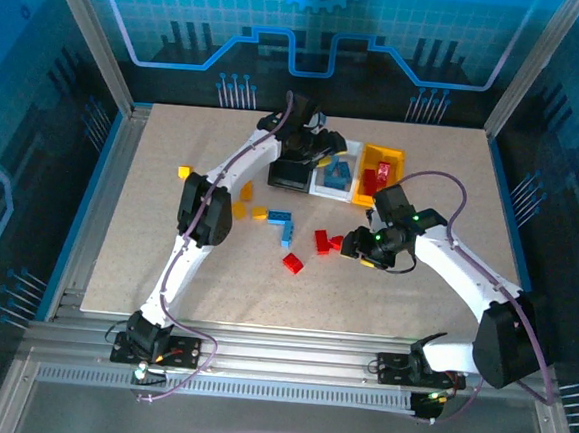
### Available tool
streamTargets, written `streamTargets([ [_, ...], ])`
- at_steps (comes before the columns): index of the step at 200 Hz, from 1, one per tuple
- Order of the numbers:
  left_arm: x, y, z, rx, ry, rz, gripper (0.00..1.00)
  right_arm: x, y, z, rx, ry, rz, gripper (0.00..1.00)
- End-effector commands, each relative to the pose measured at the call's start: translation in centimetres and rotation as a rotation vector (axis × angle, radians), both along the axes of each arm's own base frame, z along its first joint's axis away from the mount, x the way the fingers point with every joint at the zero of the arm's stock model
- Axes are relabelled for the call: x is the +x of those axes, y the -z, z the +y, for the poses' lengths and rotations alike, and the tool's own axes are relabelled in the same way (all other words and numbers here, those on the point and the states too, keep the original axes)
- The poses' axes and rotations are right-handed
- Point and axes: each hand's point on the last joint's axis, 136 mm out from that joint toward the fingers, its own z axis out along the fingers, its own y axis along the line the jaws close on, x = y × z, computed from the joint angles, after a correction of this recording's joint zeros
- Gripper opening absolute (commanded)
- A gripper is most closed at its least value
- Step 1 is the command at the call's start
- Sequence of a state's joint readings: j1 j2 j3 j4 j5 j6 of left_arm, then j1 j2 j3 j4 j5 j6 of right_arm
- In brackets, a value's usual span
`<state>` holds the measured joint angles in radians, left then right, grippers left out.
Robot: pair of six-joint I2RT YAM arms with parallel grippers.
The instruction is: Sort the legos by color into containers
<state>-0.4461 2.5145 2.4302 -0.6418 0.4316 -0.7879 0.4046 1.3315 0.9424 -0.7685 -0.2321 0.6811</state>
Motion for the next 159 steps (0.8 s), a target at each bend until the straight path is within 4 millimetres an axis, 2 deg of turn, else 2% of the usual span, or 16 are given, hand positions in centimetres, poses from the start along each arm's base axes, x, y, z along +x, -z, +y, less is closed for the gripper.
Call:
streamTargets([
  [1,-2.3,-5.8,1.9,0.045,0.034,-0.088,0.57,-0.2,0.1,1.0,-0.022,-0.076,-0.017,0.55],
  [18,-4.7,-6.3,4.0,0.120,0.048,-0.095,0.59,0.1,0.3,2.6,-0.054,-0.160,-0.025,0.55],
  [24,-5.7,-6.7,5.1,0.141,0.043,-0.097,0.60,0.3,0.4,3.2,-0.066,-0.192,-0.026,0.55],
  [27,-6.3,-6.1,5.6,0.158,0.042,-0.082,0.61,0.5,0.4,3.6,-0.072,-0.209,-0.027,0.56],
  [32,-7.1,-6.2,6.6,0.174,0.033,-0.081,0.61,0.7,0.4,4.1,-0.082,-0.233,-0.028,0.56],
  [37,-8.1,-6.8,7.5,0.179,0.024,-0.087,0.61,1.1,0.3,4.7,-0.090,-0.255,-0.032,0.56],
  [60,-12.7,-6.1,12.6,0.225,-0.031,-0.056,0.64,2.4,0.6,7.4,-0.135,-0.331,-0.021,0.59],
  [79,-17.4,-5.3,17.0,0.284,-0.064,-0.037,0.67,3.6,1.1,9.8,-0.160,-0.374,-0.023,0.62],
  [105,-23.1,-4.2,21.8,0.335,-0.113,-0.005,0.69,5.9,2.2,12.4,-0.224,-0.399,-0.007,0.64],
  [125,-26.4,-3.8,23.9,0.342,-0.145,0.000,0.70,7.4,2.8,14.2,-0.232,-0.394,0.006,0.64],
  [140,-28.3,-3.5,24.3,0.333,-0.157,0.001,0.71,8.4,3.1,15.3,-0.250,-0.397,0.005,0.65],
  [159,-30.0,-2.8,24.4,0.304,-0.174,0.021,0.71,9.2,3.8,15.5,-0.306,-0.385,0.032,0.65],
])
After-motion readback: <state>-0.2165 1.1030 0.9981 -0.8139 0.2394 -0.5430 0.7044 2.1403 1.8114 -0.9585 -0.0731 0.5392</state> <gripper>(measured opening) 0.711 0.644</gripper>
